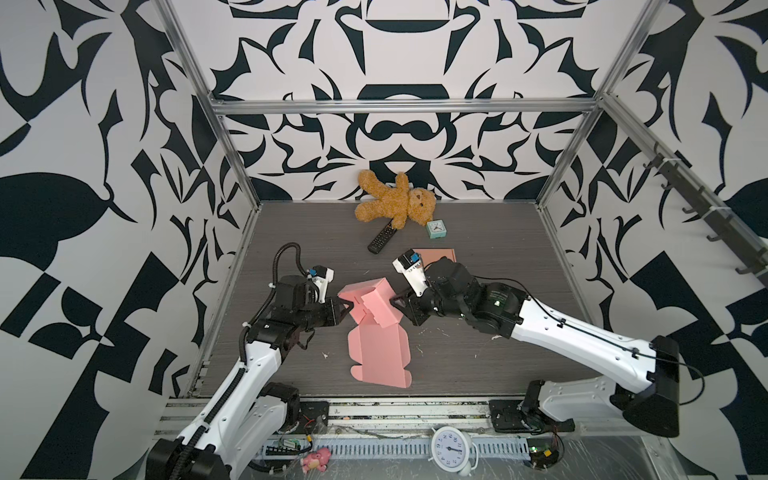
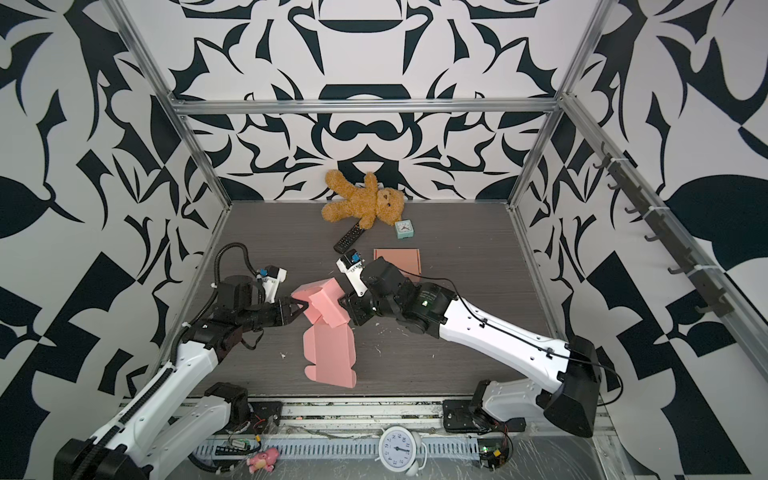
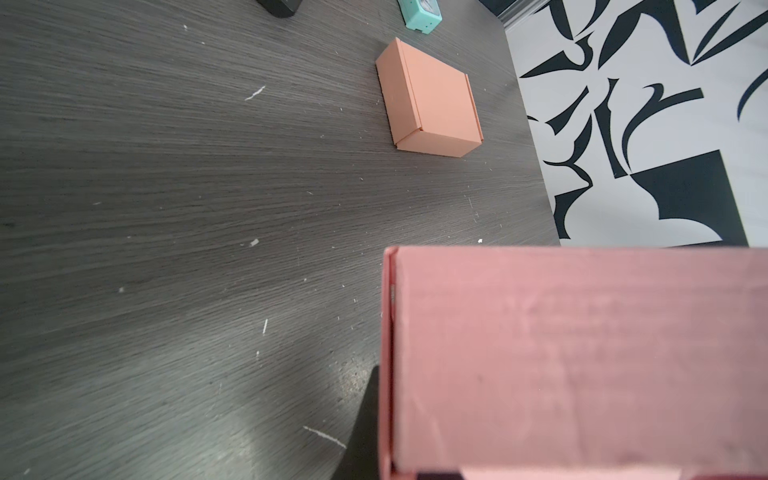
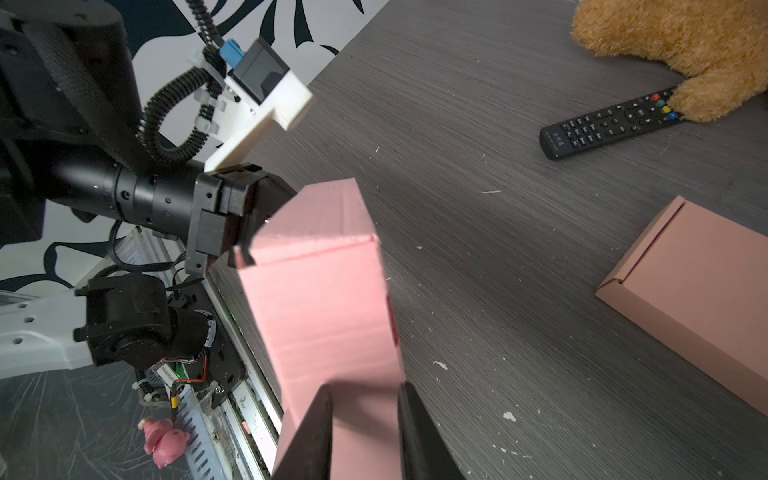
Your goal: Fold the paper box
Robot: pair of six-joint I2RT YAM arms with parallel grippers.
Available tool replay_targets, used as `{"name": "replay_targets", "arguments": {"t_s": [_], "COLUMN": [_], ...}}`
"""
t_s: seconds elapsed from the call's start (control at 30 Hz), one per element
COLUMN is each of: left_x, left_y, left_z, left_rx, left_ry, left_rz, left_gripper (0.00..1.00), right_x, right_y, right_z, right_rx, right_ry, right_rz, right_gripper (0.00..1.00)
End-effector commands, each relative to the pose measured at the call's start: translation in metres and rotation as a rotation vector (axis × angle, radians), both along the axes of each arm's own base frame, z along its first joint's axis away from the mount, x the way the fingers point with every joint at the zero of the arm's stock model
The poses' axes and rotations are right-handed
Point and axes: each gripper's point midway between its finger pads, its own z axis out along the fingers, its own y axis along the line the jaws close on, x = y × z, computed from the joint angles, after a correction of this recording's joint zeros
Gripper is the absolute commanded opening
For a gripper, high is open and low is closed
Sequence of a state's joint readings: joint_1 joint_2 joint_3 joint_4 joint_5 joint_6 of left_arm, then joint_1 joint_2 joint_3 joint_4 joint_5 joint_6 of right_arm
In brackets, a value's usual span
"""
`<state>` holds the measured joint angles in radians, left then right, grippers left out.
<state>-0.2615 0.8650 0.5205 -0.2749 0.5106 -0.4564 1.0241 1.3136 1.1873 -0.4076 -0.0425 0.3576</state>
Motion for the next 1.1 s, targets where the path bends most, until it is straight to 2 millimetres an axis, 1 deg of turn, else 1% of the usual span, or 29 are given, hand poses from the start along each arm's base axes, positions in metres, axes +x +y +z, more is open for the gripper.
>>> {"name": "replay_targets", "arguments": {"t_s": [0.0, 0.1, 0.3, 0.33, 0.5, 0.63, 0.77, 0.93, 1.07], "left_x": [-0.004, -0.004, -0.003, -0.003, -0.001, 0.002, 0.004, 0.004, 0.004], "left_y": [0.000, 0.001, 0.001, 0.001, 0.005, 0.007, 0.007, 0.008, 0.008], "left_z": [-0.001, 0.000, 0.000, 0.000, -0.009, -0.013, -0.014, -0.015, -0.016], "left_rx": [-0.008, -0.005, -0.006, -0.002, 0.019, 0.037, 0.044, 0.045, 0.047], "left_ry": [0.009, 0.007, 0.011, 0.010, 0.026, 0.035, 0.036, 0.035, 0.042], "left_rz": [-0.001, 0.006, 0.008, 0.011, 0.028, 0.040, 0.045, 0.048, 0.046], "left_gripper": [0.04, 0.04, 0.03, 0.03, 0.03, 0.03, 0.03, 0.03, 0.03], "right_x": [0.007, 0.006, 0.004, 0.009, 0.011, 0.013, 0.010, 0.007, 0.011], "right_y": [0.007, 0.012, 0.020, 0.019, 0.021, 0.021, 0.017, 0.012, 0.011], "right_z": [0.011, 0.011, 0.007, 0.007, 0.001, -0.003, -0.002, 0.000, -0.002], "right_rx": [-0.024, -0.059, -0.085, -0.100, -0.148, -0.184, -0.159, -0.123, -0.145], "right_ry": [-0.062, -0.095, -0.109, -0.128, -0.146, -0.169, -0.174, -0.181, -0.189], "right_rz": [-0.058, -0.072, -0.072, -0.097, -0.129, -0.161, -0.170, -0.168, -0.187], "right_gripper": [0.29, 0.29, 0.30, 0.31, 0.37, 0.43, 0.47, 0.49, 0.50]}}
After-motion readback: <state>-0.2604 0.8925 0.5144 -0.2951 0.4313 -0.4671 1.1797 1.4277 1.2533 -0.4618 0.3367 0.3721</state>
